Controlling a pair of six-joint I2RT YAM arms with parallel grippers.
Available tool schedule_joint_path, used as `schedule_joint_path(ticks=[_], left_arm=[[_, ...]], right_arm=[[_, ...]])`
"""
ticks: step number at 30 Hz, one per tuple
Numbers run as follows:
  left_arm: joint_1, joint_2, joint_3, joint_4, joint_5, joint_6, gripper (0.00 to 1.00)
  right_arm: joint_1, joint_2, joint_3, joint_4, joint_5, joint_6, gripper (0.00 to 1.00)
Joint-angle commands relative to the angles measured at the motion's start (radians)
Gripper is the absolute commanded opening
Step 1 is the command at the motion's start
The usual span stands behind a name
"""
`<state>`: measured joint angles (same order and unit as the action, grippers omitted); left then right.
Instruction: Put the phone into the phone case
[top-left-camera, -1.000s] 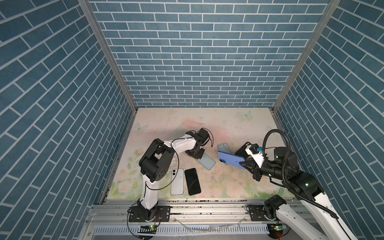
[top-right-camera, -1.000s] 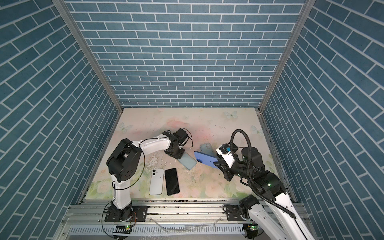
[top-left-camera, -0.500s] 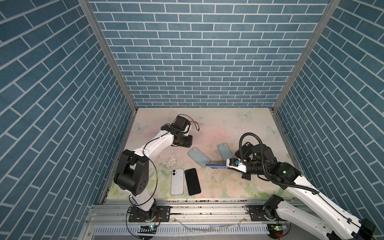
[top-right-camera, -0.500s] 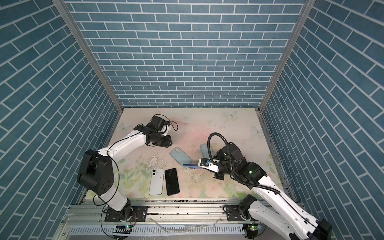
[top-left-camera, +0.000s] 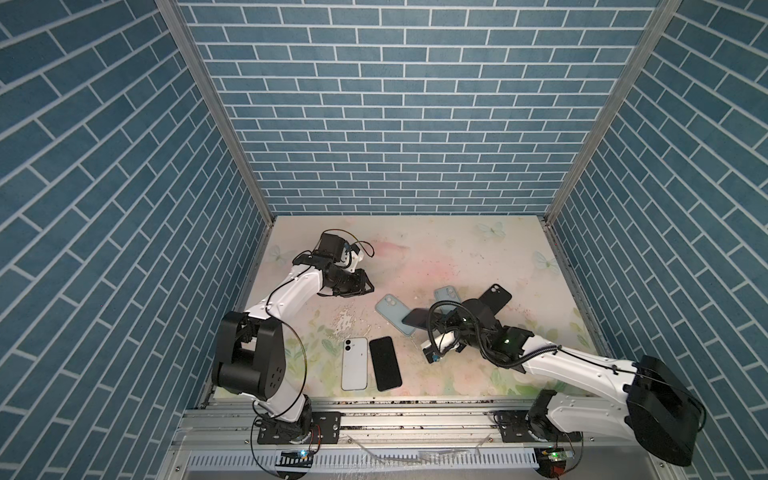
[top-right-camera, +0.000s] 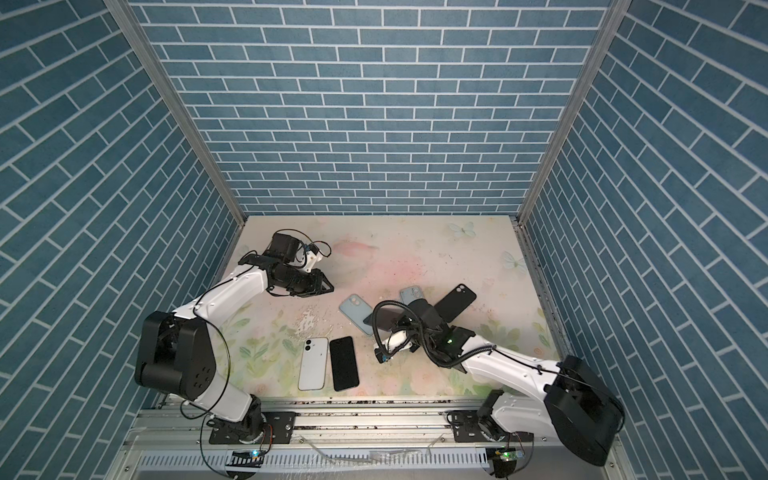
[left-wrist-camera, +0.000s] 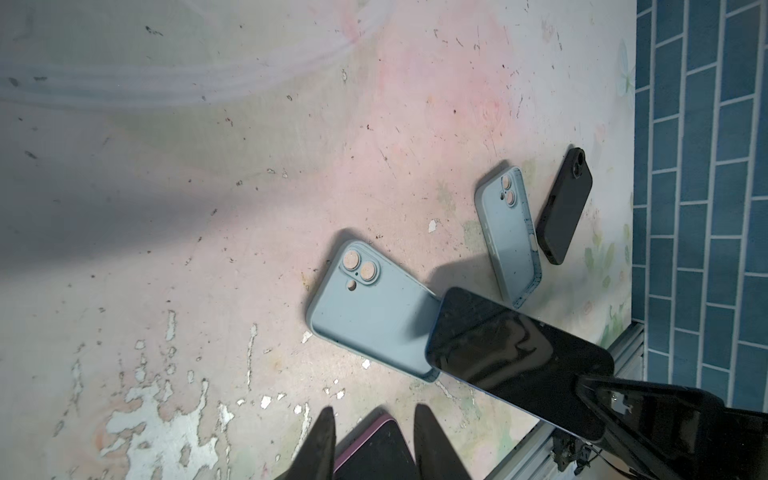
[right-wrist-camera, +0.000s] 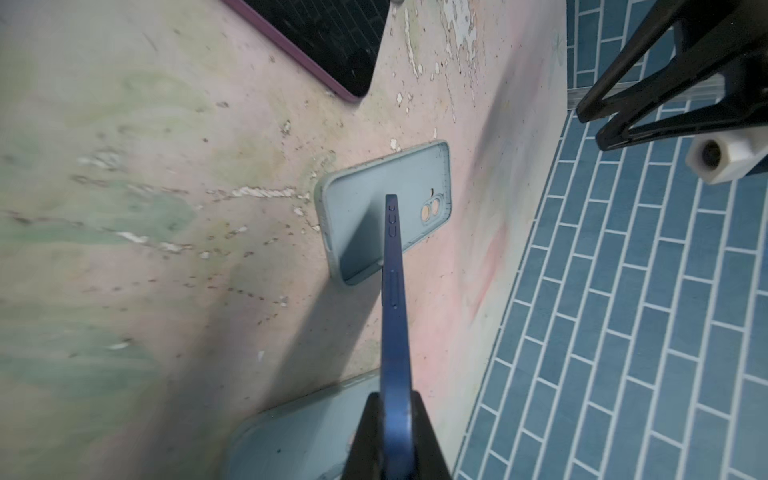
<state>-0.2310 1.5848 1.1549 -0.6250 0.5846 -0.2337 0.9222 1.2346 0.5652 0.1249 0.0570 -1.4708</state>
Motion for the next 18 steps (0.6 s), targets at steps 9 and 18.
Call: schedule_joint_path(ticks=[9, 18], left_arm=[[0.002, 0.092, -0.012, 0.009, 0.054, -0.026, 0.45], [0.007, 0.201, 0.001, 0.048, 0.121, -0.077, 0.45]], right_arm=[[0.091, 0.13, 0.036, 0.334, 0.177, -0.091, 0.0], [0.14, 0.179, 0.01, 0.402, 0.207, -0.022, 0.0]])
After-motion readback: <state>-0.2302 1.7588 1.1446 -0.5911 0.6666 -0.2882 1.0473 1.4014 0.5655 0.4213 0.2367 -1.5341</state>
